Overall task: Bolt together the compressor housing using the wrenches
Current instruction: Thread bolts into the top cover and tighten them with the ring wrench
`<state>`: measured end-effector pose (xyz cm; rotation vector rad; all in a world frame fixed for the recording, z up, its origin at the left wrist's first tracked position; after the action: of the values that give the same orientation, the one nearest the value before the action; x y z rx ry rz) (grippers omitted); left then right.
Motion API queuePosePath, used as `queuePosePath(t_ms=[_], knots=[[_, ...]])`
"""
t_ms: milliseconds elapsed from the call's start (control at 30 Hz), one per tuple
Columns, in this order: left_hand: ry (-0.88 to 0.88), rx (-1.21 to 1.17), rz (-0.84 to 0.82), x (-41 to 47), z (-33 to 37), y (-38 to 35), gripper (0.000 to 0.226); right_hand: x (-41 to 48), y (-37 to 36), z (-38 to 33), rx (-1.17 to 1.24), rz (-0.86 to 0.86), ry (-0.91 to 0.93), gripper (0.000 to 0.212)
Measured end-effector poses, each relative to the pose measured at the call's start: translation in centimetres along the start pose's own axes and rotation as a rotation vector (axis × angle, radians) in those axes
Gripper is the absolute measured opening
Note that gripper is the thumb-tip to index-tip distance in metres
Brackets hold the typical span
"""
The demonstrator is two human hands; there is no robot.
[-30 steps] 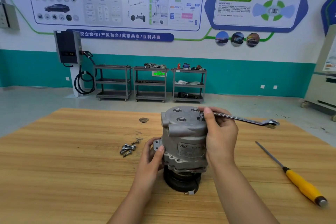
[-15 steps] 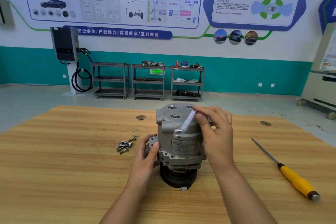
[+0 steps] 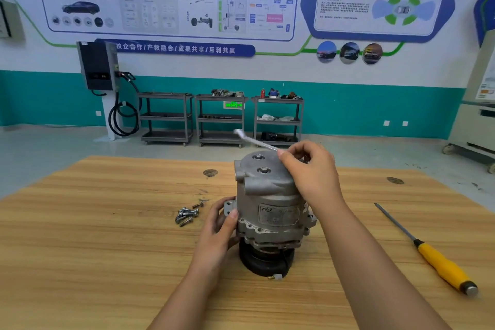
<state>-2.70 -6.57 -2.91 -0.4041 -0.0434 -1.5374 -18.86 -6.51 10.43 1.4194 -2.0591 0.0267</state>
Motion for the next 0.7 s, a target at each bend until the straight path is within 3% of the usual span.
queuePosePath(t_ms=[133, 300, 467, 600, 700], knots=[[-0.004, 0.020, -0.006, 0.1, -0.1, 0.0, 0.048, 0.9, -0.4, 0.9, -0.037, -0.047, -0.181, 0.016], [-0.013, 0.012, -0.006, 0.1, 0.0, 0.1, 0.042, 0.1, -0.2, 1.3, 0.505, 0.010, -0.322, 0.011], [-0.014, 0.024, -0.005, 0.1, -0.1, 0.0, 0.042, -1.9, -0.9, 1.9, 0.761, 0.232, -0.225, 0.019], [-0.002, 0.004, 0.007, 0.1, -0.3, 0.1, 0.038, -3.4, -1.3, 2.3, 0.674, 0.340, -0.063, 0.020], [0.005, -0.003, 0.010, 0.2, -0.4, 0.3, 0.040, -4.2, -1.2, 2.5, 0.508, 0.273, 0.101, 0.028]])
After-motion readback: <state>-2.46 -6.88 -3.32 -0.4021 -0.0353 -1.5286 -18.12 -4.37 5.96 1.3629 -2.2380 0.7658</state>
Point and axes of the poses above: each hand's wrist, its own x-axis towards the middle knuckle, its own y-axis out of the back of the hand, z = x × y, the point moved 1 cm from there along x, towards the middle knuckle, and after that the axes turned 1 degree about -y, right-handed, at the moved point
